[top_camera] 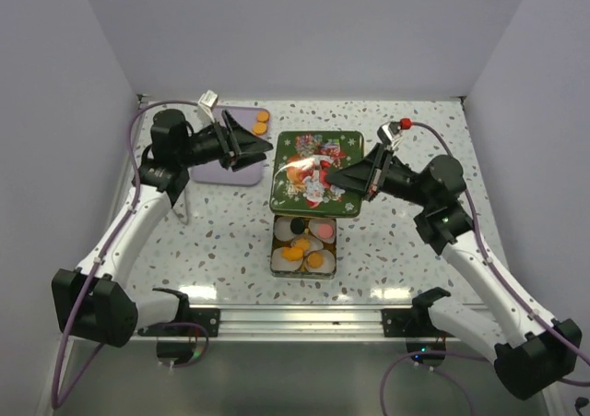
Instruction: Pack the cookies
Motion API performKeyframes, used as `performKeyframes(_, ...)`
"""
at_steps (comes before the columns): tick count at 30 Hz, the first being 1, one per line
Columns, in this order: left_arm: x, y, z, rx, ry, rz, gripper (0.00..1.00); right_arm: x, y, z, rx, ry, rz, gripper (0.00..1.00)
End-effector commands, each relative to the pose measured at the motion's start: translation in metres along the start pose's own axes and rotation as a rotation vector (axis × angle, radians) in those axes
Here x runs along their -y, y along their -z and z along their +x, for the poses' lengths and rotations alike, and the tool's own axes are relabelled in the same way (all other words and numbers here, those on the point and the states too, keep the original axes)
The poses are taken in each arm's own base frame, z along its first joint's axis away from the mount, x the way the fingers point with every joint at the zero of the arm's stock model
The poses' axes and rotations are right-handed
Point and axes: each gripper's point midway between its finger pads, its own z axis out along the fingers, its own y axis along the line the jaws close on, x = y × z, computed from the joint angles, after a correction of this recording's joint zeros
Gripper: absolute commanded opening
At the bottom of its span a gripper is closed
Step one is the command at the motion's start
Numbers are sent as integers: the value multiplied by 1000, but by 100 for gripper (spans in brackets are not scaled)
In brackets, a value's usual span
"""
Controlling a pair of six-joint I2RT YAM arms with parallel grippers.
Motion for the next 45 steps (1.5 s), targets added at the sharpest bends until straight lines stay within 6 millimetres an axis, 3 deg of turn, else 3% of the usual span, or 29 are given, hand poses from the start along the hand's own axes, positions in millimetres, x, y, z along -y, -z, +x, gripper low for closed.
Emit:
performKeyframes(1,-71,21,13,5,9,-285,67,19,15,22,-69,116,143,0)
performKeyframes(6,-103,35,32,-3,14,-395,67,67,28,37,-89,63,246,0)
performKeyframes(11,-127,49,55,11,27,-448,67,101,34,46,-82,29,270,0)
performKeyframes(16,-160,62,85,-8,57,-506,64,148,38,53,-51,-61,265,0)
performKeyframes(17,-163,63,89,-11,58,-509,64,142,35,50,-31,-61,209,0)
performKeyframes(19,-171,67,98,-14,64,-513,64,172,41,56,-3,-132,230,0)
performKeyframes(24,-185,67,117,-45,84,-481,63,182,42,51,65,-155,173,0)
performKeyframes(30,-187,63,128,-85,79,-420,63,191,34,42,83,-147,200,0)
performKeyframes(39,-199,53,130,-137,70,-384,62,227,11,57,-28,-138,268,0)
performKeyframes(45,-209,50,130,-147,50,-383,61,239,3,63,-66,-111,305,0)
